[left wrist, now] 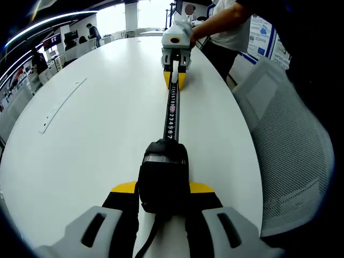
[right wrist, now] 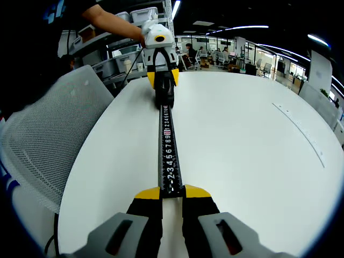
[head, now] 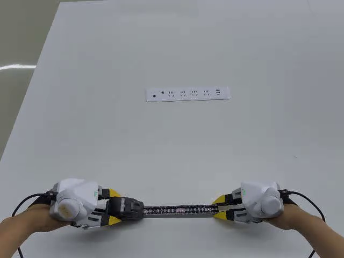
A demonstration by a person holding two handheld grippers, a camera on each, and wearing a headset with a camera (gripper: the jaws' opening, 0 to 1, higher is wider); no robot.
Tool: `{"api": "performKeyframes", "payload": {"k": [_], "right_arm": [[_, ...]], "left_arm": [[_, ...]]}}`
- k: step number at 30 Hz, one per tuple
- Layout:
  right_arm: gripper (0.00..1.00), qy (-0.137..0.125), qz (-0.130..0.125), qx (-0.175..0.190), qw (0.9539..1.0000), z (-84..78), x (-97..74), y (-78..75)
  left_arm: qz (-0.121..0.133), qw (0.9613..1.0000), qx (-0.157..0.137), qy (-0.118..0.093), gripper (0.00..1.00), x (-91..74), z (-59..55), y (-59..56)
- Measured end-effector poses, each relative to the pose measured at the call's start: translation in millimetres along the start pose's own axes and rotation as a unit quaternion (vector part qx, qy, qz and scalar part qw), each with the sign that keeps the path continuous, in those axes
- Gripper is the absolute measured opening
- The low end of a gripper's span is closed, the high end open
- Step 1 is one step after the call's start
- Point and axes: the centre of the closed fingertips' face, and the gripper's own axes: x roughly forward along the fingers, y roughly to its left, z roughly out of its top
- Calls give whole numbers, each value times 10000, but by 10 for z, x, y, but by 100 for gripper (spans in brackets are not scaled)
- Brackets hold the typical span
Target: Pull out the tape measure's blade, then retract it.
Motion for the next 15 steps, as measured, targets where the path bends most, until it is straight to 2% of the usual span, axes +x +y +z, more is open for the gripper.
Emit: {"api": "performKeyframes", "payload": {"k": [15], "right_arm": [[10, 41, -35, 15, 10000, -91, -79, -20]], "left_arm": [[-12, 10000, -7, 34, 29, 0, 6, 2]]}}
